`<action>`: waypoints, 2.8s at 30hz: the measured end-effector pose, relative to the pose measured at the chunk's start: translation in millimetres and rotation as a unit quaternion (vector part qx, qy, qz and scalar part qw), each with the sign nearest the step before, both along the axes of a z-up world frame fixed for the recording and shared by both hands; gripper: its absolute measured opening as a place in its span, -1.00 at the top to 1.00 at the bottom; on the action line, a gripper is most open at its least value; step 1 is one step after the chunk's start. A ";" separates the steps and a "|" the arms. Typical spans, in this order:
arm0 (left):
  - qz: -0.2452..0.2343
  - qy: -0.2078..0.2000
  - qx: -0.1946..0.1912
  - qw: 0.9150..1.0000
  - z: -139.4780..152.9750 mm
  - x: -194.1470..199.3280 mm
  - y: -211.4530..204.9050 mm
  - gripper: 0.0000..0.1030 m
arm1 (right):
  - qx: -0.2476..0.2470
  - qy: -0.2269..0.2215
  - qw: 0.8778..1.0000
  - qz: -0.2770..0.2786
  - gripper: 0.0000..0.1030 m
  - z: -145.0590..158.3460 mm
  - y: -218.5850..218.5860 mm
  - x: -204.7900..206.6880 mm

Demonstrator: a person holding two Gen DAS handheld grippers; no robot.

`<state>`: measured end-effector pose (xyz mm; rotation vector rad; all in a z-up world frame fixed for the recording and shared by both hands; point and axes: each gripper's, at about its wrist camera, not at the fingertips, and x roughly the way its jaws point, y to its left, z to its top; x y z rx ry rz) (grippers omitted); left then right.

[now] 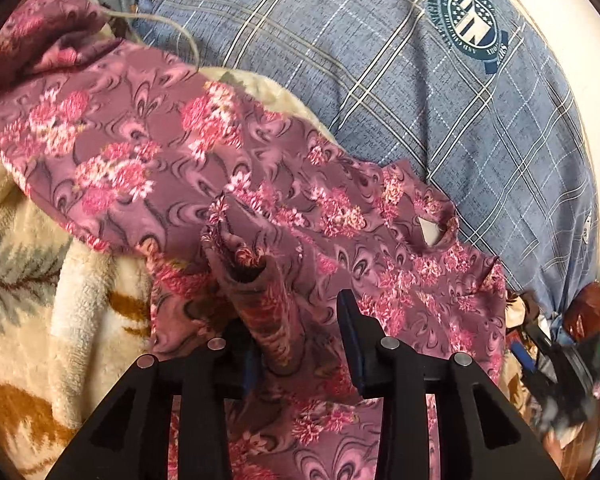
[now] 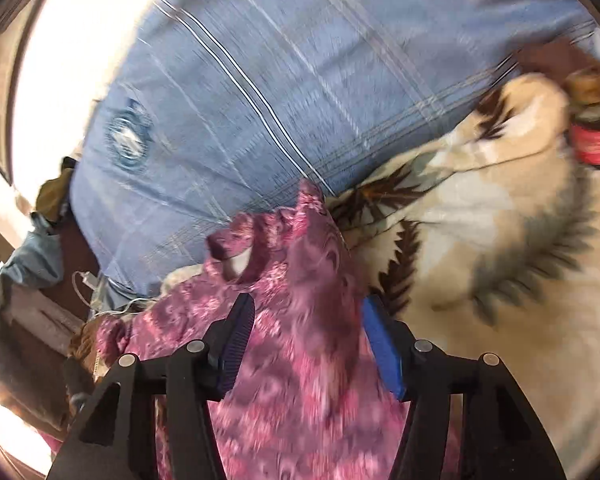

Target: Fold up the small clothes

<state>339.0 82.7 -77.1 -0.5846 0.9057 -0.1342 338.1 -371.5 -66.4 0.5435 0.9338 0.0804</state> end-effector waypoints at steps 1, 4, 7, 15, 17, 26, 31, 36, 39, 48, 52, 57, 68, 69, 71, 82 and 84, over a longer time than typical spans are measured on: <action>-0.001 -0.005 0.003 1.000 1.3 0.0 -2.2 0.38 | -0.013 0.014 1.000 0.000 -0.14 -9.6 2.4 14.5; 0.004 -0.036 0.021 0.999 11.1 -5.1 -9.0 0.66 | -0.018 0.064 0.998 0.017 0.95 -40.2 0.8 38.8; 0.003 -0.063 0.078 0.995 19.7 -10.1 -25.8 0.66 | -0.125 0.032 0.992 0.015 0.89 -31.0 -5.4 49.7; -0.025 -0.022 0.105 0.994 2.3 -4.7 -50.1 0.67 | -0.066 0.030 0.996 -0.052 0.22 -16.2 -61.4 14.0; -0.030 -0.022 0.082 0.996 3.1 -5.9 -48.0 0.54 | -0.033 0.016 0.999 -0.039 -0.21 -8.9 -59.3 -10.7; -0.035 -0.011 0.092 0.995 0.3 -12.7 -38.5 0.58 | -0.110 0.044 0.993 0.016 0.78 -26.1 -34.9 -44.1; -0.043 0.025 0.023 0.998 -6.6 -12.6 -18.4 0.60 | -0.160 0.084 0.983 0.024 0.50 -30.1 -36.4 -43.7; 0.010 -0.065 -0.019 0.998 24.3 -23.0 12.5 0.31 | -0.111 -0.002 0.994 0.008 0.05 14.4 -35.8 -19.2; 0.001 -0.050 -0.023 0.998 15.0 -4.2 5.4 0.09 | -0.111 0.006 0.994 0.022 0.04 9.5 -23.8 22.9; -0.015 0.001 0.009 1.000 -12.1 28.7 -18.6 0.12 | -0.214 0.131 0.967 0.046 0.13 -68.9 6.0 100.8; -0.009 -0.004 0.019 1.000 -11.7 24.2 -16.0 0.18 | -0.240 0.090 0.965 0.059 0.87 -59.4 13.9 103.2; -0.005 0.020 0.065 0.998 -21.1 23.1 -21.8 0.38 | -0.213 0.090 0.973 -0.027 0.90 -50.1 -35.5 104.2; -0.001 -0.006 0.014 1.000 -10.2 15.8 -12.5 0.43 | -0.025 0.018 0.999 0.031 0.31 -25.8 -24.4 6.1; -0.016 0.016 0.045 0.999 -19.0 20.9 -25.6 0.42 | -0.024 0.033 0.998 0.037 0.24 -35.9 -19.4 2.7; -0.021 0.012 0.104 0.994 -23.5 22.9 -43.5 0.43 | -0.058 0.074 0.995 0.043 0.21 -63.0 -7.4 -3.9; 0.050 -0.056 0.023 0.997 41.6 -25.4 48.2 0.14 | -0.052 -0.020 0.993 0.101 -0.34 -36.7 108.8 -28.0; 0.081 -0.065 0.052 0.993 59.4 -36.1 90.5 0.06 | -0.062 0.002 0.989 0.133 -0.35 -55.5 142.3 -21.1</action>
